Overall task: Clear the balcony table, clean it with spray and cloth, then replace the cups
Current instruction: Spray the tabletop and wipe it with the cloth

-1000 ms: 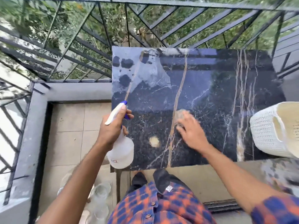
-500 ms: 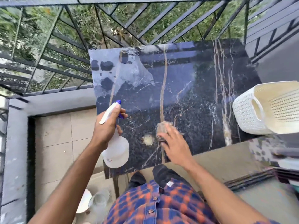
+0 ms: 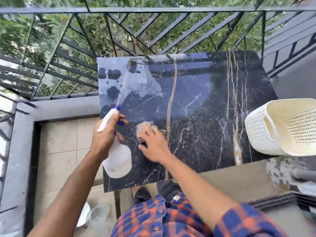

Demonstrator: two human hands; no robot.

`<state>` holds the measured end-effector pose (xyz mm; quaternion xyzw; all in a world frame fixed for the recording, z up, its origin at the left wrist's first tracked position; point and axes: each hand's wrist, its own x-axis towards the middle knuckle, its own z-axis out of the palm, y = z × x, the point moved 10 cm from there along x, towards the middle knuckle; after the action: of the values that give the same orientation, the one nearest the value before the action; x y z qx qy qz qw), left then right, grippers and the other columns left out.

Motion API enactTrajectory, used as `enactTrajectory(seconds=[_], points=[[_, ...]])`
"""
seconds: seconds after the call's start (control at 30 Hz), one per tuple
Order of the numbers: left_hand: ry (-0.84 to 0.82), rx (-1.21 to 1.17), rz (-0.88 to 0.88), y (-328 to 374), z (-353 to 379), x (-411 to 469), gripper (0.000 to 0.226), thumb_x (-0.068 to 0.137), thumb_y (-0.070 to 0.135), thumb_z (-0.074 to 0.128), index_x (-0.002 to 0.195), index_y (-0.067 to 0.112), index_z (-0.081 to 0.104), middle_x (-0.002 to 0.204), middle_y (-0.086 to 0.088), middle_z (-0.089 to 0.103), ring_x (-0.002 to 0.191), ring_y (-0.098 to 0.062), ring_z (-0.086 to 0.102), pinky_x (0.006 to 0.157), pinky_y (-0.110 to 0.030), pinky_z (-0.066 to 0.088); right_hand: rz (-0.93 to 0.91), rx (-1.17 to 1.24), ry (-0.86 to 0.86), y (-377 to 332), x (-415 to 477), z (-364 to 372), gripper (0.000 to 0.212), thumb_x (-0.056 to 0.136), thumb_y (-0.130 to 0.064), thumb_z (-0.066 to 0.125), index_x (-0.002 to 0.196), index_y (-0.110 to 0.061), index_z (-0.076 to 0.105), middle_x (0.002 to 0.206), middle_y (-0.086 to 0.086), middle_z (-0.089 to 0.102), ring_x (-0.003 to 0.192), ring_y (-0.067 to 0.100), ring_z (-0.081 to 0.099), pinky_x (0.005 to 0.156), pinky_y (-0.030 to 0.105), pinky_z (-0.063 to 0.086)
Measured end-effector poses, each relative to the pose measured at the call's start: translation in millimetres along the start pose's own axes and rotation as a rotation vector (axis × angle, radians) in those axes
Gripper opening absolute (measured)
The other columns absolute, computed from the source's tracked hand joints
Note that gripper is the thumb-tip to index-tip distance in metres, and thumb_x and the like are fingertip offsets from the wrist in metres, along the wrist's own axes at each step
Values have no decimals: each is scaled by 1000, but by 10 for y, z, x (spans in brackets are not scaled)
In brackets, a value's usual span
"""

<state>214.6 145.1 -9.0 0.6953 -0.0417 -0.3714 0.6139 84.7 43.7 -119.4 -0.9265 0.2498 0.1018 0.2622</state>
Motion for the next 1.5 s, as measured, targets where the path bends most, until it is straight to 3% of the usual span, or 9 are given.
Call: enactTrajectory(seconds=[0.13, 0.3, 0.4, 0.67, 0.8, 1.0, 1.13, 1.33, 1.5], points=[[82, -29, -4, 15, -85, 70, 35, 100, 48, 54, 98, 17, 71, 96, -11, 74, 42, -20, 47, 57, -35, 47, -218, -60, 107, 369, -337, -277, 27, 97, -37, 57, 121, -28, 66, 154, 4, 47, 145, 29, 36, 126, 41, 20], [193, -64, 5, 74, -178, 142, 38, 96, 54, 56, 96, 20, 72, 95, -7, 73, 40, -18, 46, 50, -29, 46, 288, -18, 266, 1948, 363, -1139, 28, 102, -41, 43, 125, -31, 57, 161, 5, 31, 145, 35, 32, 120, 52, 29], [290, -73, 37, 133, -239, 146, 32, 102, 44, 51, 93, 19, 69, 85, 0, 73, 37, -14, 46, 43, -23, 44, 458, -33, 272, 1957, 1076, -1363, 37, 103, -35, 47, 135, -17, 54, 162, 8, 27, 141, 37, 33, 119, 46, 28], [396, -79, 61, 94, -374, 119, 39, 92, 57, 54, 95, 22, 71, 99, -16, 73, 38, -21, 46, 45, -25, 44, -265, -45, 62, -602, 1295, -215, 46, 90, -29, 63, 135, -23, 60, 162, 7, 35, 140, 38, 36, 119, 49, 27], [394, -84, 54, 43, -383, 107, 38, 89, 60, 56, 90, 27, 74, 92, -6, 74, 44, -21, 49, 51, -29, 44, -486, -14, 30, -438, 711, -122, 34, 91, -33, 60, 124, -27, 63, 158, 4, 42, 138, 35, 42, 116, 51, 34], [344, -134, 15, 16, -364, 211, 44, 79, 67, 59, 90, 27, 75, 97, -5, 74, 39, -21, 47, 52, -30, 47, 174, 2, 367, 1366, 1439, -1326, 34, 101, -39, 48, 132, -27, 56, 161, 0, 30, 141, 29, 34, 120, 49, 29], [349, -171, 9, 16, -500, 260, 40, 83, 64, 59, 91, 28, 74, 98, -6, 74, 40, -20, 49, 56, -32, 46, 460, 4, 389, 1198, 1957, -1384, 42, 103, -33, 48, 141, -17, 50, 164, 8, 29, 145, 39, 29, 121, 49, 22], [386, -163, 18, 53, -747, 273, 37, 87, 59, 58, 86, 25, 74, 93, -5, 73, 41, -22, 48, 47, -26, 44, -193, -36, 192, -1189, 1712, -111, 53, 90, -26, 64, 142, -18, 54, 156, 13, 42, 137, 42, 42, 117, 54, 31], [385, -130, -11, 59, -843, 332, 39, 83, 62, 61, 86, 26, 75, 90, -10, 72, 44, -25, 51, 48, -24, 43, -527, -106, 45, -1321, 1629, -48, 33, 90, -25, 60, 123, -24, 67, 145, 7, 56, 126, 34, 53, 107, 48, 43]])
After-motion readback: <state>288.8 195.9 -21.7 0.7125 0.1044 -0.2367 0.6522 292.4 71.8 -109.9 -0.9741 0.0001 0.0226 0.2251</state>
